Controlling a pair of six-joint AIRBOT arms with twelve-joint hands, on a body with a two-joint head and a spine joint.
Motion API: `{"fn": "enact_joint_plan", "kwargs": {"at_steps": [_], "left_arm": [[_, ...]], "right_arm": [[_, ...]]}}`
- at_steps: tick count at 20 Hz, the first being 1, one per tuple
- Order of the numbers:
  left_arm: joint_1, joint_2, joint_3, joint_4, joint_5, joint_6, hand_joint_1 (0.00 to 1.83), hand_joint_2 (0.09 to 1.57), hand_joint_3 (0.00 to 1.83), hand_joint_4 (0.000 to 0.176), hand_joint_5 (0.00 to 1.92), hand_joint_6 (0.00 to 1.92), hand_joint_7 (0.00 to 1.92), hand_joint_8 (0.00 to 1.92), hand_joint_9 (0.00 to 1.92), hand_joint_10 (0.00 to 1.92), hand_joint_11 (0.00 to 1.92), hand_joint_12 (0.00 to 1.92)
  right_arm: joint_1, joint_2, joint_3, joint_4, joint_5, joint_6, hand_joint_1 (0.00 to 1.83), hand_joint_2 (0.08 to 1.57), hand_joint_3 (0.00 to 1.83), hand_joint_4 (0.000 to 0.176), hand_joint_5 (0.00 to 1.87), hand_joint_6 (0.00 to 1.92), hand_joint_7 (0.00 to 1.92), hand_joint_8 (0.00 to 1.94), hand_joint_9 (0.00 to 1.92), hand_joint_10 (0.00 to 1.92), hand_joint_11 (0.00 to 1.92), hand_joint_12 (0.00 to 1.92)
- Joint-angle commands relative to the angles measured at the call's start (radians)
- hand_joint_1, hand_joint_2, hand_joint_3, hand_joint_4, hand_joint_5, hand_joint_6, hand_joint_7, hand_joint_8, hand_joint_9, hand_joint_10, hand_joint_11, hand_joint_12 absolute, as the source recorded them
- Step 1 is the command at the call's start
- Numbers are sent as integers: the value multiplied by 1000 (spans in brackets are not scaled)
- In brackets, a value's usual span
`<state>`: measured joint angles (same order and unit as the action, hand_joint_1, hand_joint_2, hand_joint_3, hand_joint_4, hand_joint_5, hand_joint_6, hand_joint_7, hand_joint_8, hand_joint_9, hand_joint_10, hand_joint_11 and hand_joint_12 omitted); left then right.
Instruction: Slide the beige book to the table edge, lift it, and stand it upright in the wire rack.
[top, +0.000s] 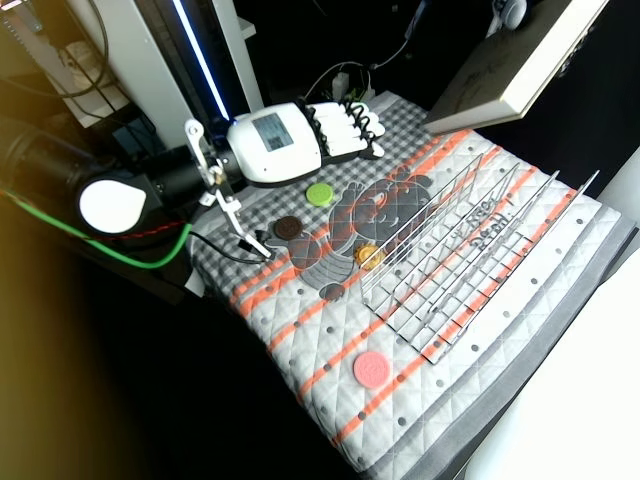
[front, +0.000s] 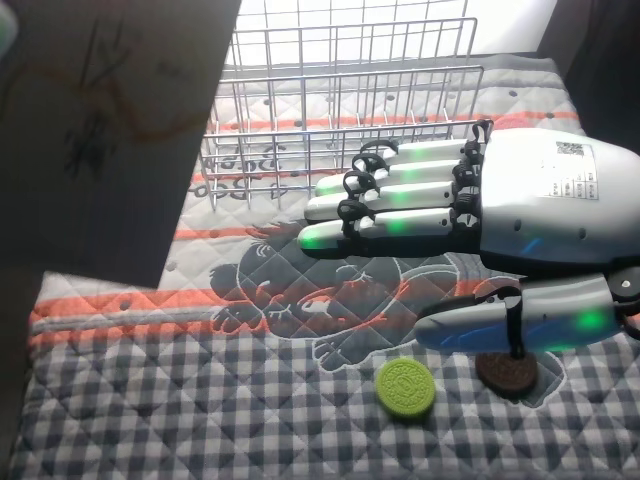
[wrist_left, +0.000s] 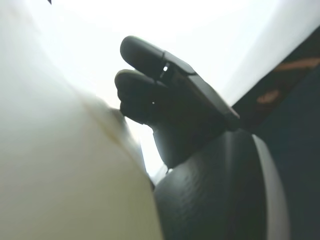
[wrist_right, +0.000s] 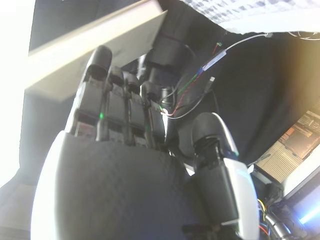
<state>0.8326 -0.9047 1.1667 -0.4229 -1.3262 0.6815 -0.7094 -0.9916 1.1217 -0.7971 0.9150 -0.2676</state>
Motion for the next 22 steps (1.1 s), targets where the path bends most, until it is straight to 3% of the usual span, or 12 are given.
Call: {"fn": "enact_joint_plan", "kwargs": {"at_steps": [1, 5, 6, 7, 8, 13, 14, 15, 16, 17, 20, 22], "left_arm": [[-34, -8, 16, 7, -121, -14, 1396, 1133, 5, 0, 755, 1184, 910, 1000, 1025, 1066, 920, 1089], [-148, -43, 59, 53, -75, -13, 1364, 1169, 1, 0, 680, 1286, 840, 1123, 986, 1168, 1034, 801], [-182, -55, 75, 70, -56, -13, 1238, 1184, 0, 0, 742, 1291, 937, 1084, 1073, 684, 1032, 804], [-229, -70, 94, 93, -23, -11, 1343, 1154, 0, 0, 750, 1239, 890, 1091, 1025, 993, 995, 778], [-267, -81, 107, 110, 3, -7, 1363, 1148, 1, 0, 765, 1229, 875, 1120, 995, 1062, 960, 761], [-486, -142, 181, 231, 189, 43, 1367, 1146, 0, 0, 793, 1242, 850, 1065, 1009, 1088, 1011, 782], [-519, -153, 195, 258, 221, 47, 1237, 1163, 0, 0, 835, 1245, 935, 1010, 1108, 615, 1058, 814], [-543, -162, 205, 282, 247, 51, 1346, 1130, 0, 0, 821, 1211, 920, 945, 1083, 920, 1042, 887], [-562, -166, 209, 303, 270, 66, 1247, 1134, 0, 0, 874, 1175, 1013, 897, 1164, 575, 1018, 951], [-583, -170, 211, 320, 293, 87, 1383, 1073, 0, 0, 913, 1008, 1064, 692, 1154, 922, 1048, 1096], [-625, -184, 226, 349, 322, 99, 1389, 1063, 0, 0, 954, 912, 1056, 721, 1166, 927, 1062, 1151], [-640, -185, 228, 359, 321, 108, 1253, 1081, 2, 0, 949, 985, 1162, 749, 1328, 470, 1095, 1174]], "right_arm": [[7, -4, 1, 59, 100, 0, 0, 1495, 0, 0, 167, 0, 155, 0, 130, 0, 76, 384], [7, -4, 1, 59, 100, 0, 0, 1503, 3, 0, 185, 9, 169, 10, 141, 11, 124, 405], [7, -4, 1, 59, 100, 0, 0, 1502, 2, 0, 184, 7, 169, 9, 141, 10, 106, 398], [6, -4, 1, 58, 100, 0, 0, 1501, 1, 0, 175, 3, 157, 3, 132, 5, 132, 411], [5, -4, 1, 58, 100, 0, 0, 1499, 0, 0, 178, 1, 163, 1, 144, 2, 151, 485], [2, -11, 7, 56, 103, 0, 0, 1482, 1, 0, 193, 3, 191, 6, 175, 8, 207, 618], [2, -18, 12, 55, 105, 0, 0, 1485, 2, 0, 191, 2, 191, 5, 175, 8, 206, 621], [2, -22, 14, 54, 106, 0, 0, 1492, 5, 0, 206, 8, 196, 7, 180, 9, 193, 616], [2, -23, 15, 54, 108, 0, 0, 1490, 3, 0, 202, 5, 194, 5, 178, 7, 144, 590], [2, -24, 15, 53, 110, 0, 0, 1481, 0, 0, 204, 0, 198, 0, 183, 2, 183, 523], [2, -25, 15, 48, 111, 0, 0, 1485, 0, 0, 208, 1, 206, 3, 196, 6, 170, 508], [2, -27, 15, 46, 111, 0, 0, 1481, 0, 0, 182, 0, 189, 0, 182, 0, 186, 351]]}}
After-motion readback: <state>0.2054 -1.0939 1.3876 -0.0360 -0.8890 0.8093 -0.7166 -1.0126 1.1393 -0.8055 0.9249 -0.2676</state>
